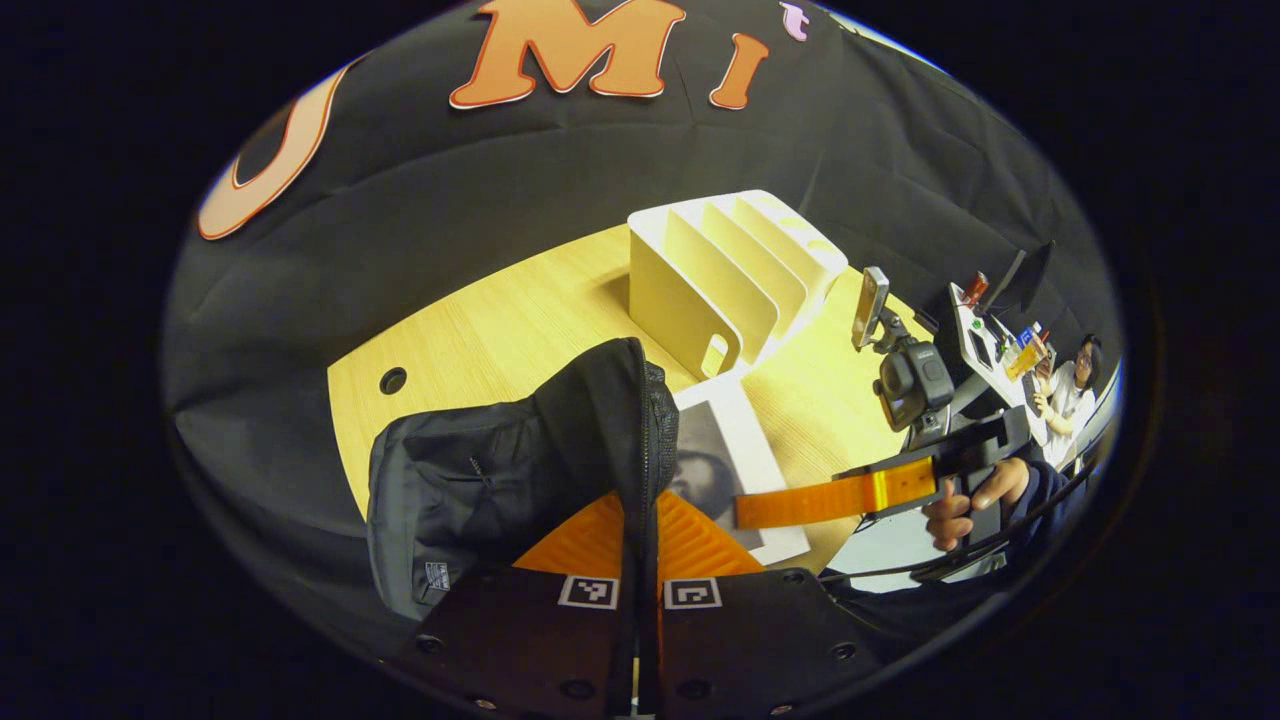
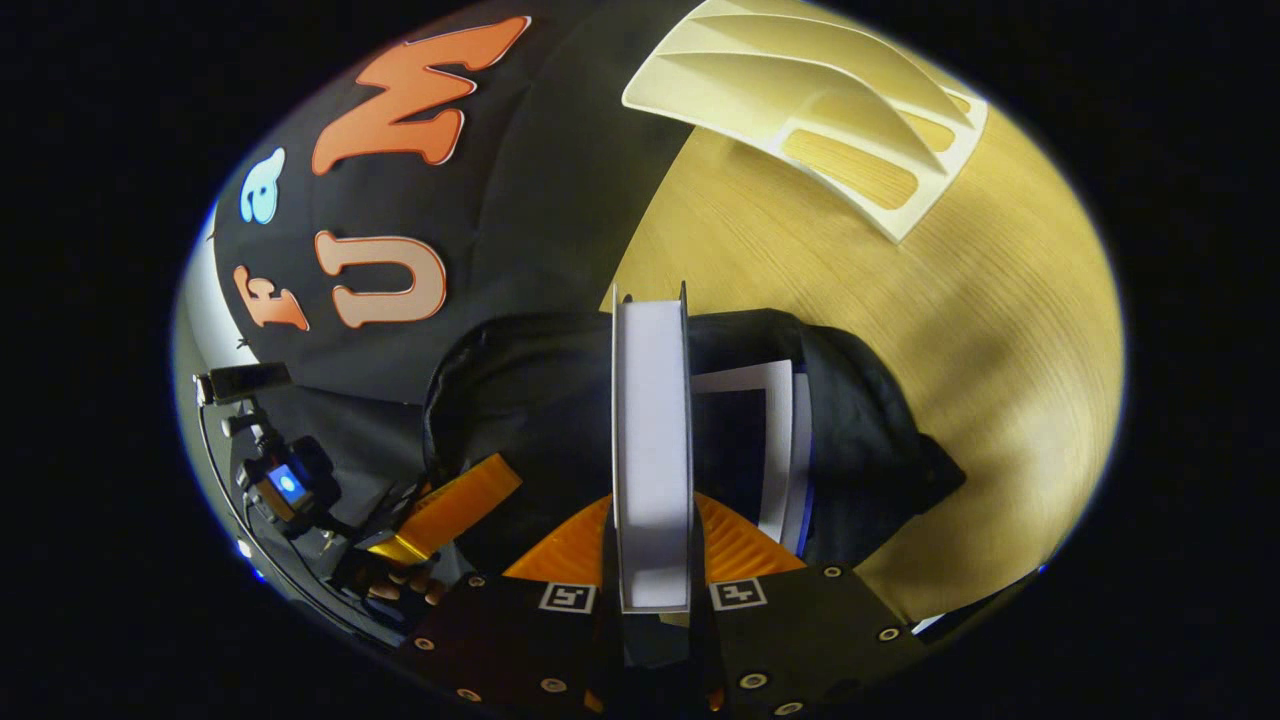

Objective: Open the schoolbag, grab two books from the bookshelf and put them into the schoolbag.

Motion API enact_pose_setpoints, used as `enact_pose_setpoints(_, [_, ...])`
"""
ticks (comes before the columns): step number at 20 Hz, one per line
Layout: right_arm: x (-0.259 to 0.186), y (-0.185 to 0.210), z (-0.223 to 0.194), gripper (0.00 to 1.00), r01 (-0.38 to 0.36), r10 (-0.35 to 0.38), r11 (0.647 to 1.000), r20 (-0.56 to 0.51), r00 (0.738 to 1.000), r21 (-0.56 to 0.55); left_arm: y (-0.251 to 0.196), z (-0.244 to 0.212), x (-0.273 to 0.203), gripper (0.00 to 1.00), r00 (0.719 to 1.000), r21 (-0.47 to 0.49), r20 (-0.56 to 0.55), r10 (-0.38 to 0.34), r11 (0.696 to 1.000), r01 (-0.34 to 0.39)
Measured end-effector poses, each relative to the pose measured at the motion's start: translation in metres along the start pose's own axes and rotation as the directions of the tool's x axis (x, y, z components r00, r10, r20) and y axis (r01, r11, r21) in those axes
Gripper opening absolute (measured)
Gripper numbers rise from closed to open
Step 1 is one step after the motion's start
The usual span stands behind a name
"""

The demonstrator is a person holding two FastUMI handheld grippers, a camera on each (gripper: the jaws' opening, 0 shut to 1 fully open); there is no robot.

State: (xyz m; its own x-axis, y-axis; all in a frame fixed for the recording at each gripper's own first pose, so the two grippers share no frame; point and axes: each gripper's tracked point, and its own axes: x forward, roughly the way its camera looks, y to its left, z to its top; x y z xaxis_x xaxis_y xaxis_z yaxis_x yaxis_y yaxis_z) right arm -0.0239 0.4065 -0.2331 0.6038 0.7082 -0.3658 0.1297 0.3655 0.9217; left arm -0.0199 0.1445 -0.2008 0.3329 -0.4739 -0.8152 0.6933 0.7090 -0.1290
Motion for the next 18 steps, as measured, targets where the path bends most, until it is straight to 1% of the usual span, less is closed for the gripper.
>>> enact_pose_setpoints(3, [0.017,-0.004,-0.003,0.27,-0.003,0.003,1.0,-0.012,1.0,0.013,-0.025,0.01,-0.005,0.02,1.0,0.012,0.004,-0.003,1.0,0.003])
enact_pose_setpoints(8, [0.035,-0.006,-0.011,0.28,0.012,-0.012,1.0,-0.034,0.999,0.008,-0.044,0.019,-0.009,0.03,1.0,0.003,0.013,-0.005,1.0,0.005])
enact_pose_setpoints(9, [0.038,-0.009,-0.012,0.29,0.037,-0.037,0.999,-0.043,0.998,-0.009,-0.046,0.017,-0.007,0.02,1.0,-0.007,0.011,-0.004,1.0,0.004])
enact_pose_setpoints(11, [0.035,-0.02,-0.012,0.36,0.114,-0.118,0.991,-0.057,0.991,-0.068,-0.052,0.012,-0.003,0.03,1.0,-0.023,0.011,0.011,1.0,-0.011])
enact_pose_setpoints(12, [0.034,-0.026,-0.014,0.43,0.15,-0.158,0.984,-0.074,0.985,-0.099,-0.054,0.008,0.001,0.03,1.0,-0.021,0.009,0.023,1.0,-0.023])
enact_pose_setpoints(14, [0.03,-0.034,-0.019,0.51,0.192,-0.211,0.968,-0.113,0.971,-0.161,-0.066,0.006,0.008,0.03,0.999,-0.018,0.012,0.04,0.999,-0.04])
enact_pose_setpoints(16, [0.023,-0.043,-0.019,0.55,0.227,-0.259,0.946,-0.121,0.958,-0.23,-0.077,0.008,0.014,0.07,0.999,-0.027,0.032,0.034,0.999,-0.034])
enact_pose_setpoints(17, [0.018,-0.044,-0.018,0.55,0.226,-0.264,0.938,-0.122,0.957,-0.262,-0.081,0.011,0.017,0.14,0.998,-0.029,0.044,0.038,0.999,-0.036])
enact_pose_setpoints(18, [0.014,-0.04,-0.017,0.61,0.229,-0.272,0.931,-0.122,0.955,-0.283,-0.081,0.011,0.019,0.18,0.998,-0.034,0.051,0.03,0.999,-0.028])
